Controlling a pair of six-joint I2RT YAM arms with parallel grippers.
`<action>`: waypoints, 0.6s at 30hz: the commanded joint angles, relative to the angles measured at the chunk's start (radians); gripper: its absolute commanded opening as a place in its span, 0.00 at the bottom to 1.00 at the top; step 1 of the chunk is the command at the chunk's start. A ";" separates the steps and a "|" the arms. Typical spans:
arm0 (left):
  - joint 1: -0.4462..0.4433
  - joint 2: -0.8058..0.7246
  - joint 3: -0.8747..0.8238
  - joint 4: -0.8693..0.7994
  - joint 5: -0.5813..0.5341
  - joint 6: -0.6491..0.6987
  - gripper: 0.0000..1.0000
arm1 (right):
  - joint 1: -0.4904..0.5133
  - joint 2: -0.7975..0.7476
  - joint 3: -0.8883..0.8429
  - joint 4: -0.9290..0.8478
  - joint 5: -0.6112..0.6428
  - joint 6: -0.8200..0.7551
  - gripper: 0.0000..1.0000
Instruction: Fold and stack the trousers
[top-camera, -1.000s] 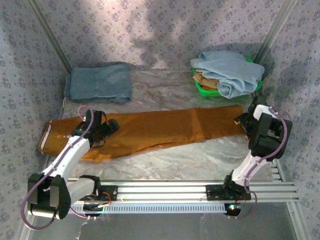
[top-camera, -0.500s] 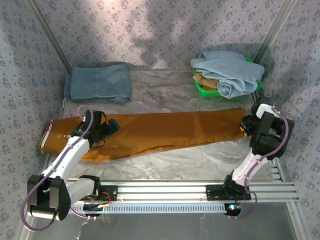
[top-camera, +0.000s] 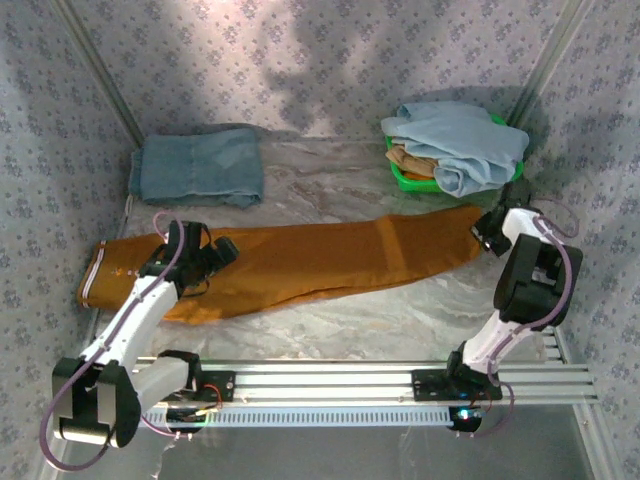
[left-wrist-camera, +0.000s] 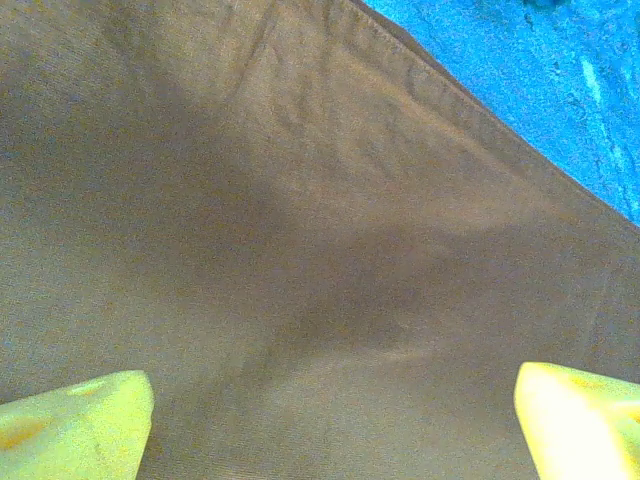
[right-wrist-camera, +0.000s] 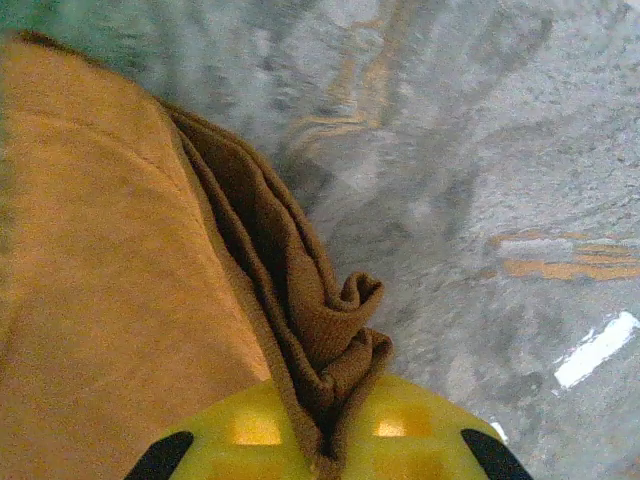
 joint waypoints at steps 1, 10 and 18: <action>0.009 -0.033 -0.008 -0.030 0.008 0.010 0.93 | 0.024 -0.089 -0.034 0.010 0.002 -0.014 0.00; 0.014 -0.064 -0.035 -0.035 0.006 0.004 0.93 | 0.158 -0.310 -0.069 -0.021 0.040 -0.016 0.00; 0.035 -0.068 -0.053 -0.034 0.007 -0.002 0.93 | 0.513 -0.368 0.024 -0.083 0.164 0.010 0.00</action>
